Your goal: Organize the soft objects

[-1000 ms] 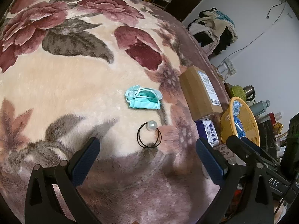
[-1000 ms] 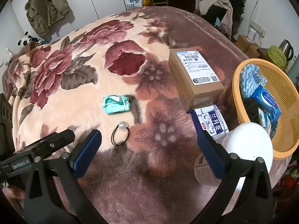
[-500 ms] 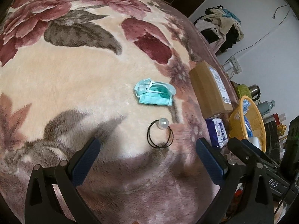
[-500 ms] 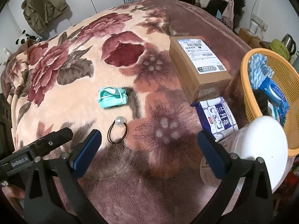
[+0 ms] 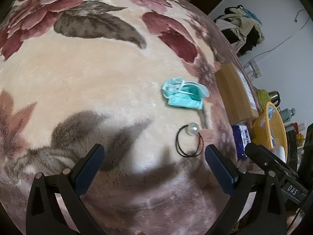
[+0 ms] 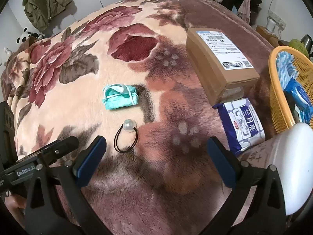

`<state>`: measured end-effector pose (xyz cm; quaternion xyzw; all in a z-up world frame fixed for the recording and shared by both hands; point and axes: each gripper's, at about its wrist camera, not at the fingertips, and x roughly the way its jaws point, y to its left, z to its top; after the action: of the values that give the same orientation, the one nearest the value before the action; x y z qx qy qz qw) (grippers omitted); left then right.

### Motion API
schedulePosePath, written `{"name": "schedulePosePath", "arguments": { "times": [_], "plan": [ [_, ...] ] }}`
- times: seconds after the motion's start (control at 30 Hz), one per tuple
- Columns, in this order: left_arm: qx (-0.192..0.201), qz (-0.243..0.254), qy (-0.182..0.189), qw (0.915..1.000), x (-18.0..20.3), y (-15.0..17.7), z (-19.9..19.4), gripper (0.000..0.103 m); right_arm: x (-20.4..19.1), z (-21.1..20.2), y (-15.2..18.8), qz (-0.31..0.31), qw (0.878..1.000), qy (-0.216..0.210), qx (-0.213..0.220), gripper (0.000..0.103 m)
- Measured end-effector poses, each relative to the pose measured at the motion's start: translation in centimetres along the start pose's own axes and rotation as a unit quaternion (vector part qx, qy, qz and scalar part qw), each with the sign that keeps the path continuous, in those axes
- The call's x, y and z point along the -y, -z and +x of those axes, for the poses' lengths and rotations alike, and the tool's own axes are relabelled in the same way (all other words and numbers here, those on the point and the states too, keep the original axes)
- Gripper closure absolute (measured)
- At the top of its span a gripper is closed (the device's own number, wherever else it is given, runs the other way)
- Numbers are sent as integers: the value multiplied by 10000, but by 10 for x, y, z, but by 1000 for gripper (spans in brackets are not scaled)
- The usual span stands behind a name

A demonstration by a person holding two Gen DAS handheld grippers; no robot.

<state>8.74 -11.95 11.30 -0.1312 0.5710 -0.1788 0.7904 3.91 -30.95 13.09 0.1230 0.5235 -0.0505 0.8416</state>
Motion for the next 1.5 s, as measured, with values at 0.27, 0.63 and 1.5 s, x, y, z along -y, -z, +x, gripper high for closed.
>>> {"name": "schedulePosePath", "arguments": {
  "times": [0.27, 0.63, 1.5],
  "plan": [
    [-1, -93, -159, 9998, -20, -4, 6, 1, -11, 25, -4, -106, 9998, -20, -150, 0],
    [120, -250, -531, 9982, -60, -9, 5, 1, -65, 78, -49, -948, 9954, 77, -109, 0],
    [-46, 751, 305, 9967, 51, 8, 54, 2, -6, 12, -27, -470, 9959, -30, 774, 50]
  ]
}}
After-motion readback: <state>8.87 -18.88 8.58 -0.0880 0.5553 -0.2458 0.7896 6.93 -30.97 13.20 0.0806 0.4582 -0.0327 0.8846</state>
